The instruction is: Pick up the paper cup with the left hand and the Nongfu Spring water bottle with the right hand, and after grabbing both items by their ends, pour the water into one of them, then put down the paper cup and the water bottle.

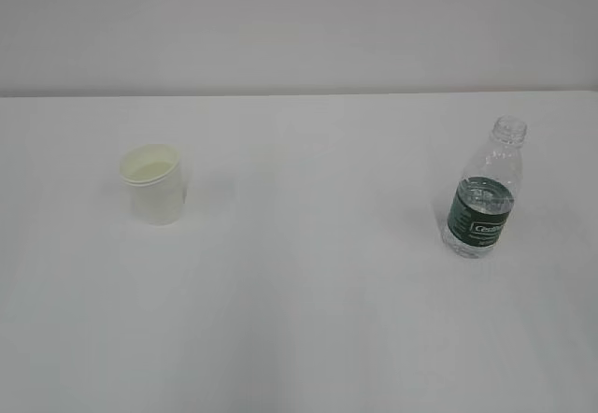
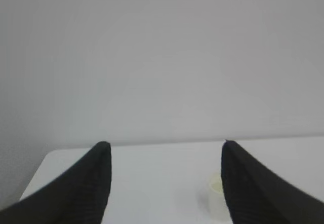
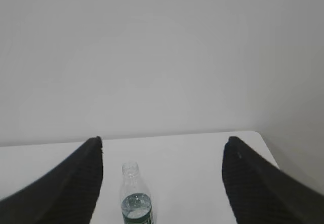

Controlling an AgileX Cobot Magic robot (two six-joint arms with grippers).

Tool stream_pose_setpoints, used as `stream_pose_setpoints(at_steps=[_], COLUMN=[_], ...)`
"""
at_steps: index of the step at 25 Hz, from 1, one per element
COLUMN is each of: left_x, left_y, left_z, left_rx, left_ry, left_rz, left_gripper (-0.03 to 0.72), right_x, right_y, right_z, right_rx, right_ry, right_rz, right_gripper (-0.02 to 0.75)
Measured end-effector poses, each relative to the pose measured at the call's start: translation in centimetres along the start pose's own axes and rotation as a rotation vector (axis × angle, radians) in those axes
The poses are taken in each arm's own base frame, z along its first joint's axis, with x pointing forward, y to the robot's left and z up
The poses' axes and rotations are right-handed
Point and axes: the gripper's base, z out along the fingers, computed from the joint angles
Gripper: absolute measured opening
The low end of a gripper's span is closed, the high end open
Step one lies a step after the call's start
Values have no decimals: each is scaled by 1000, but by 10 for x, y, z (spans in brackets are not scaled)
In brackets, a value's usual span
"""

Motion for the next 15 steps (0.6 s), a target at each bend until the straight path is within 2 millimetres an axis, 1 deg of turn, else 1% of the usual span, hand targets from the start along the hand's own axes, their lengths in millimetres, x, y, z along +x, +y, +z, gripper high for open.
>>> stream_pose_setpoints(at_steps=[5, 9, 15], left_x=[3, 2, 1], left_y=[2, 0, -3], left_z=[-9, -15, -24], left_rx=[-11, 10, 52], left_ry=[128, 176, 247], left_rz=[7, -23, -54], left_gripper=[483, 473, 454], right_x=[2, 7, 8], right_y=[1, 3, 2], right_z=[-7, -13, -28], right_rx=[-19, -44, -62], right_ry=[86, 187, 290], right_rz=[-11, 7, -8], right_gripper=[552, 552, 551])
